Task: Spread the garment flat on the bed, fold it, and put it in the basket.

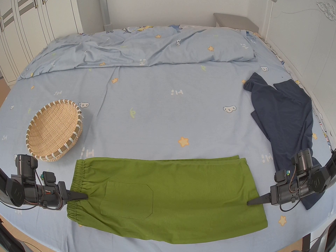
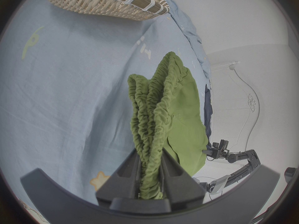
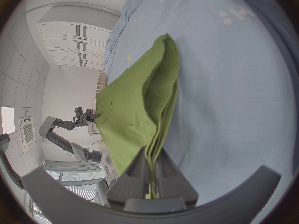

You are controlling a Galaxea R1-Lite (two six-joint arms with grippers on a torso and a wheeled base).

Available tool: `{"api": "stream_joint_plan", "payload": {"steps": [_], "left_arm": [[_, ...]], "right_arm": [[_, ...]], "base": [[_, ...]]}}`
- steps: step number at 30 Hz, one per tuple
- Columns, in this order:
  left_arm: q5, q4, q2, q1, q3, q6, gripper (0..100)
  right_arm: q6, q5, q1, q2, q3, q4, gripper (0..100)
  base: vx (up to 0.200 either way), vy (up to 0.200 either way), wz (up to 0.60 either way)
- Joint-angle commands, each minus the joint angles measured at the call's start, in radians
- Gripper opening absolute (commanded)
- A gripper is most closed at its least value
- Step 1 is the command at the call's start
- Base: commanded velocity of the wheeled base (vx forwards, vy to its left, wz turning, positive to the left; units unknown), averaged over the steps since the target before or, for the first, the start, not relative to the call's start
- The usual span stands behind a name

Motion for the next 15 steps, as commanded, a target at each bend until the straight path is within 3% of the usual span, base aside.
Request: {"api": "stream_joint_plan", "payload": {"steps": [1, 12, 14, 15], "left_arm": [[0.001, -0.003, 0.029, 0.004, -0.009, 0.002, 0], [0.016, -0.009, 0.021, 0.001, -0.006, -0.004, 0], [0.034, 0.002, -0.028, 0.008, -0.009, -0.007, 0], [0.087, 0.031, -0.091, 0.011, -0.024, -0.007, 0]], "right_arm": [[-0.001, -0.001, -0.002, 0.037, -0.003, -0.007, 100], [0.001, -0.004, -0.036, 0.009, -0.016, -0.018, 100], [0.004, -0.019, -0.059, -0.05, -0.035, -0.013, 100], [0.021, -0.036, -0.08, -0.122, -0.061, -0.007, 100]], "base": [[0.0, 0.0, 0.0], [0.0, 0.0, 0.0], [0.0, 0.0, 0.0], [0.0, 0.0, 0.0]]}}
